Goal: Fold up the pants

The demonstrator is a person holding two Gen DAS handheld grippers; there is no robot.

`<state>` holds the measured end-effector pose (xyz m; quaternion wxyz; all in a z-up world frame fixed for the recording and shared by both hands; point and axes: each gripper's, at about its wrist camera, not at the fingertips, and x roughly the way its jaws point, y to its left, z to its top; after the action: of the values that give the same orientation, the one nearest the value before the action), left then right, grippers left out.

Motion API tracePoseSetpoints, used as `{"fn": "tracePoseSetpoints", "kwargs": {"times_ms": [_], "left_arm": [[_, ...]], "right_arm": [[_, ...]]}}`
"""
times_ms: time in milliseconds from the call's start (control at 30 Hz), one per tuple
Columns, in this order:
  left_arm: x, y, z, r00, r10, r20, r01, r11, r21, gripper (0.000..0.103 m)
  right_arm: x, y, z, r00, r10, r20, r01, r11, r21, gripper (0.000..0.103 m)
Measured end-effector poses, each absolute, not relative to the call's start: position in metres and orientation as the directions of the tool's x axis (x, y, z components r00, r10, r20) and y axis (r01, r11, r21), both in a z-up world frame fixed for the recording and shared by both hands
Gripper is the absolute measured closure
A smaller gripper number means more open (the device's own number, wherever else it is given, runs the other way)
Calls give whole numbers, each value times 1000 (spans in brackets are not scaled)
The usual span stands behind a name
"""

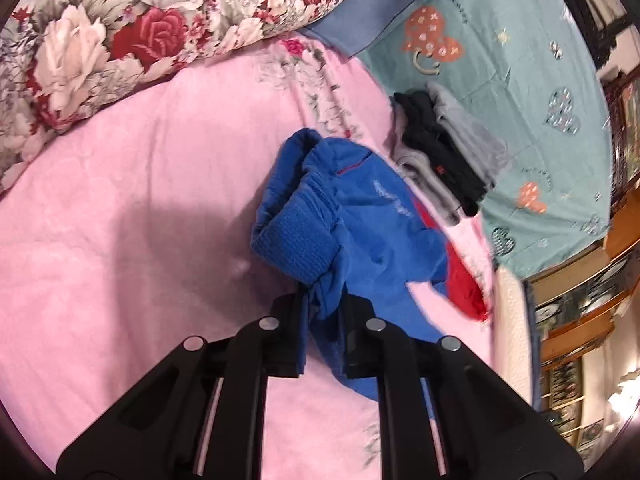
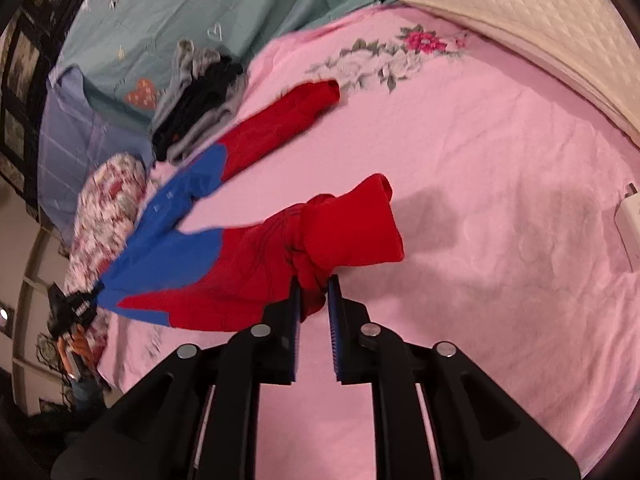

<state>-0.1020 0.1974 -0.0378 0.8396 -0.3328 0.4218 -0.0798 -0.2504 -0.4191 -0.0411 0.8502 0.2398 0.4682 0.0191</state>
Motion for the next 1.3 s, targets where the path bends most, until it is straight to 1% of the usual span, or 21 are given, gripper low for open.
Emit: {"fn": "tracePoseSetpoints", "kwargs": {"times_ms": [67,100,200,267,333,433,467,567,667,700,733,767,800,833,967,1067,1100,1133,1167,1200,1300], "left_arm": [[-106,200,-53,590,-377,-714,-170,806,-566,79],[-109,207,-63,567,-343,-749,-210,819,-534,78],[-121,232,-73,559,-293,-775,-266,822,-503,74],[-128,247,-67,582,-251,-774,-298,820,-489,55],[-132,258,-55,611,-201,-765,-318,823,-471,50],[-132,258,-37,637,-166,-753,-312,838,-448,30],[-131,256,-32,645,-150,-750,-308,846,-435,27],[-130,244,-19,649,-137,-748,-269,879,-394,24],[-124,232,-10,650,-131,-748,-239,900,-365,22],[-118,226,-8,649,-128,-750,-228,907,-353,22],[-114,221,-7,647,-128,-752,-219,913,-345,22],[-109,216,-7,645,-130,-753,-209,918,-337,22],[-102,208,-7,642,-134,-755,-192,925,-327,22],[-96,202,-7,637,-138,-758,-180,930,-320,22],[-68,174,-9,611,-162,-775,-119,949,-292,22],[-47,157,-9,598,-173,-782,-79,959,-272,21],[-40,152,-10,594,-178,-785,-70,960,-271,21],[-33,149,-10,587,-187,-787,-60,960,-273,21],[-26,146,-10,581,-195,-791,-52,960,-275,21],[-17,144,-11,570,-199,-797,-49,960,-275,21],[7,147,-12,552,-201,-809,-56,959,-276,19]], "right_arm": [[-254,-428,-40,541,221,-811,238,885,400,74],[-256,-438,-34,570,220,-792,253,870,424,72],[-242,-461,-7,668,174,-724,278,843,460,55],[-207,-461,-2,681,232,-695,236,829,508,55],[-158,-457,-10,672,283,-684,228,800,555,54],[-87,-449,-36,643,360,-676,264,725,636,54],[-71,-445,-42,630,364,-686,273,723,635,53],[-26,-436,-63,600,375,-707,316,701,639,49],[-5,-431,-74,619,367,-695,313,696,647,49],[-1,-428,-76,626,375,-684,297,696,654,53],[1,-425,-75,632,381,-674,274,704,655,71],[3,-422,-73,628,367,-686,260,732,630,84],[2,-421,-69,628,361,-690,244,750,615,94],[-1,-423,-62,641,350,-683,231,761,607,96],[-18,-452,-33,713,278,-644,235,771,592,96],[-29,-470,-35,693,228,-684,282,788,548,96],[-29,-472,-43,658,226,-718,294,801,521,91],[-31,-473,-52,612,214,-761,324,810,489,71],[-33,-475,-56,589,183,-787,353,818,454,64],[-37,-477,-56,581,150,-800,371,827,424,61],[-48,-486,-35,604,41,-796,393,854,342,61]]}}
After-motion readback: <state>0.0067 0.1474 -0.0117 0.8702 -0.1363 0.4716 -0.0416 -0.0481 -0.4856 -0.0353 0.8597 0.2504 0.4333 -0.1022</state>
